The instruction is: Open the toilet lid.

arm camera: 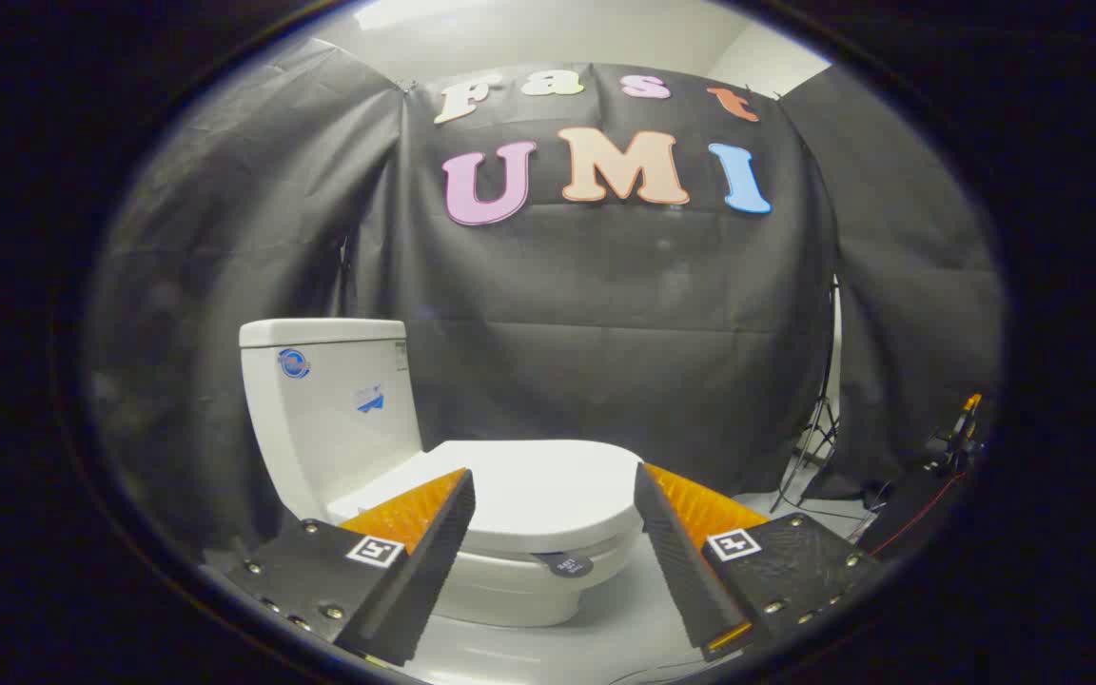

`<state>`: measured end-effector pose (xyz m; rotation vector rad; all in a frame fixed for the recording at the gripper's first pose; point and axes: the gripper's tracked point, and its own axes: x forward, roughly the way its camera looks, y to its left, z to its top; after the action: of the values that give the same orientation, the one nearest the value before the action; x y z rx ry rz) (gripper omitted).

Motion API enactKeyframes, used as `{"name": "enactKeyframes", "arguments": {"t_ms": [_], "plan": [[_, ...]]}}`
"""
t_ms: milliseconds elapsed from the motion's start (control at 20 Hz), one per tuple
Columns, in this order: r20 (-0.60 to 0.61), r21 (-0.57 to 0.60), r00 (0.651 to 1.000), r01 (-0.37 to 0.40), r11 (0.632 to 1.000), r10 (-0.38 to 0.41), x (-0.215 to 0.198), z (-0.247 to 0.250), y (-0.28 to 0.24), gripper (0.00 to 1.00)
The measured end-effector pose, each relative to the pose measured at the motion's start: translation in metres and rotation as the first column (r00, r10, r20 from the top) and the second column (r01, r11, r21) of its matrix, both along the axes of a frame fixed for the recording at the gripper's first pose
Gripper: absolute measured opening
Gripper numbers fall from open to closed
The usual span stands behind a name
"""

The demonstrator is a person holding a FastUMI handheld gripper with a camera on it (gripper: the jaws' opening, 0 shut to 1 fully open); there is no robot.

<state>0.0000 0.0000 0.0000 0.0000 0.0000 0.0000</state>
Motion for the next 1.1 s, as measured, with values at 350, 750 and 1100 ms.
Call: {"name": "enactKeyframes", "arguments": {"t_ms": [350,750,1100], "plan": [[0.002,0.034,1.000,0.009,0.999,-0.009,-0.003,0.006,-0.005,1.00],[-0.017,0.034,0.999,0.038,0.999,-0.037,-0.001,-0.003,-0.019,1.00],[-0.051,0.015,0.997,0.057,0.998,-0.056,0.012,-0.018,-0.034,1.00]]}}
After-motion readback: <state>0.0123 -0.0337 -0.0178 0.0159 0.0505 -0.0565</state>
